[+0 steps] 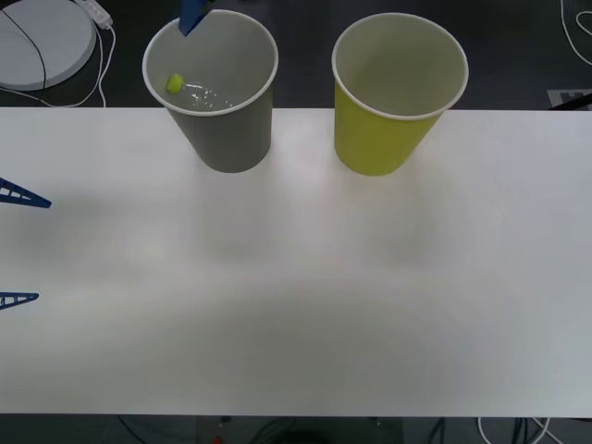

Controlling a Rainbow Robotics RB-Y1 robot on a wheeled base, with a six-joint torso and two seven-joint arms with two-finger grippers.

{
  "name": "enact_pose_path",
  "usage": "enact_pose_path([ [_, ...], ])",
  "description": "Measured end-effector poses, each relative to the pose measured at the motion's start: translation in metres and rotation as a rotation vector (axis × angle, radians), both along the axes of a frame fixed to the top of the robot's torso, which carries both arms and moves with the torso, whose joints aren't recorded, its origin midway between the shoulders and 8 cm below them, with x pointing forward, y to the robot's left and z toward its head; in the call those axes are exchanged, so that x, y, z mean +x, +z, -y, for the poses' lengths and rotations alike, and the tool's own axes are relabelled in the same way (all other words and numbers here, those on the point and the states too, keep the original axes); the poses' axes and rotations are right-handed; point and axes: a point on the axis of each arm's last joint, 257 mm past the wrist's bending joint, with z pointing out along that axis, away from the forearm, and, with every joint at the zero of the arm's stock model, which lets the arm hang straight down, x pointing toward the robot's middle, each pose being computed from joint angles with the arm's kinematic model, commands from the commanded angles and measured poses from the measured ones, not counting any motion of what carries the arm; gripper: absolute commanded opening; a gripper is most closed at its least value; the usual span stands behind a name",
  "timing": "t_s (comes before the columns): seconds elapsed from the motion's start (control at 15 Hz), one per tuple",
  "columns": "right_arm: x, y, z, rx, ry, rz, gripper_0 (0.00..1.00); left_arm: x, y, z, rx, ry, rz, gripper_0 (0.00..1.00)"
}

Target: Put the can into the green bin and the plastic bottle into the gray bin

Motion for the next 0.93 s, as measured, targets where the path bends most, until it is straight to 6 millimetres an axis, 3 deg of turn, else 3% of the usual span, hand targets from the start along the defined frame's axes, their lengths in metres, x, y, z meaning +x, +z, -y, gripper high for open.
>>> enact_pose_path([
  [0.93,-0.044,-0.021,0.074,0.093,0.148,0.055,1.0,0.0,0.0,0.0,0.0,0.0,0.0,1.0],
])
